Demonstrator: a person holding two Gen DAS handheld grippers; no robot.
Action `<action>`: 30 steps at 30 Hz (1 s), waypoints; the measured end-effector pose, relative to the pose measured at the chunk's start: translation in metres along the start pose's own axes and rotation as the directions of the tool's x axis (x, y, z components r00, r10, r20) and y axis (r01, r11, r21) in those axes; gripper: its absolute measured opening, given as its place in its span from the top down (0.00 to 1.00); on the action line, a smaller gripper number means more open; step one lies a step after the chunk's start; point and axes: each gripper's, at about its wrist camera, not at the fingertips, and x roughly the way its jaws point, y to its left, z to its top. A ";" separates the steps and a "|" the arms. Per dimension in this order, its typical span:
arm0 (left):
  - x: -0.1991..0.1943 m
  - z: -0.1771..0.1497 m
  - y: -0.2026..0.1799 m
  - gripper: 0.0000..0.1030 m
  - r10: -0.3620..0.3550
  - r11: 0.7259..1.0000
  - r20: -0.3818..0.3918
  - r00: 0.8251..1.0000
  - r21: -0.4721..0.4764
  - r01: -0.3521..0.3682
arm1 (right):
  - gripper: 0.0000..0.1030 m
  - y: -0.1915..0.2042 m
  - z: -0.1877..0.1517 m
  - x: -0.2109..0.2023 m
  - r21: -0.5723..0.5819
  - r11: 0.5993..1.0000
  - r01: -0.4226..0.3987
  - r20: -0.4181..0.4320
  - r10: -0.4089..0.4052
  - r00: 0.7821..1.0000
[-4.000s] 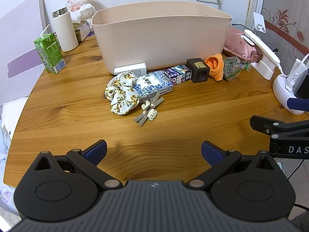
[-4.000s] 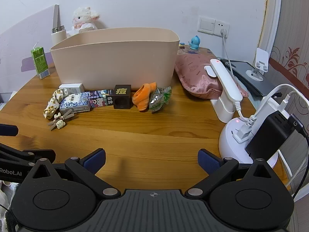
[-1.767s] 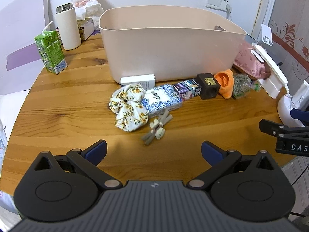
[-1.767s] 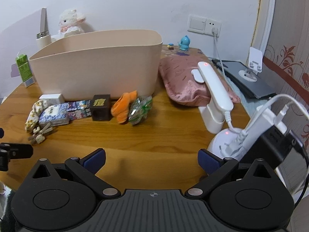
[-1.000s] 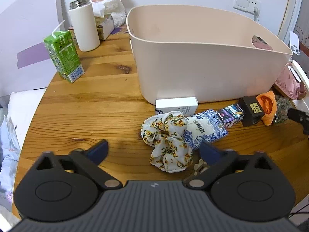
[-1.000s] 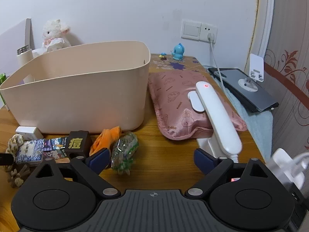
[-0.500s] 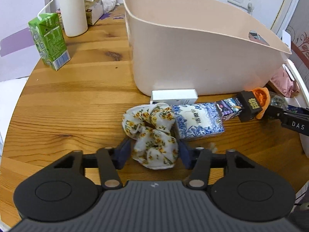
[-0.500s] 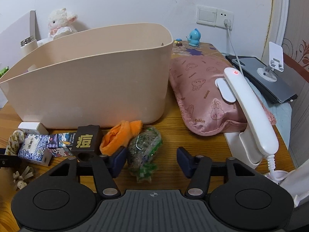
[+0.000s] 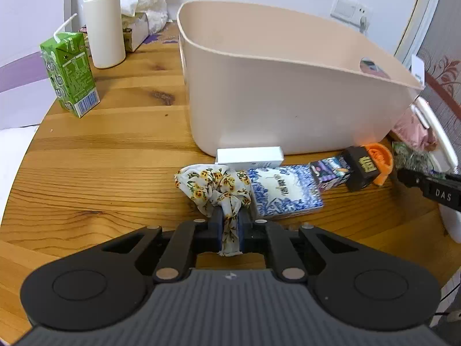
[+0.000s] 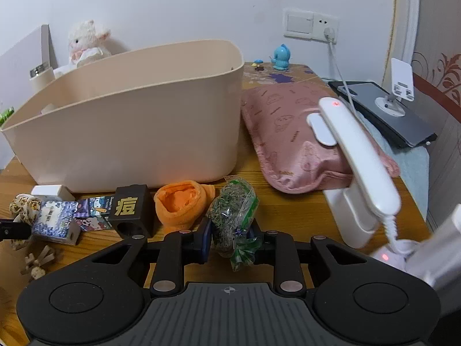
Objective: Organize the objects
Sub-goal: 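Grasp the floral scrunchie with the left tool while the right tool grasps the green snack bag, then lift both items over the basket and open both tools to drop them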
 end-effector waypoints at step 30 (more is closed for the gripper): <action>-0.070 0.087 -0.065 0.90 -0.088 0.981 0.299 0.950 0.189 0.032 | 0.77 0.023 0.103 -0.071 -0.052 0.997 -0.058 0.314 0.071 0.947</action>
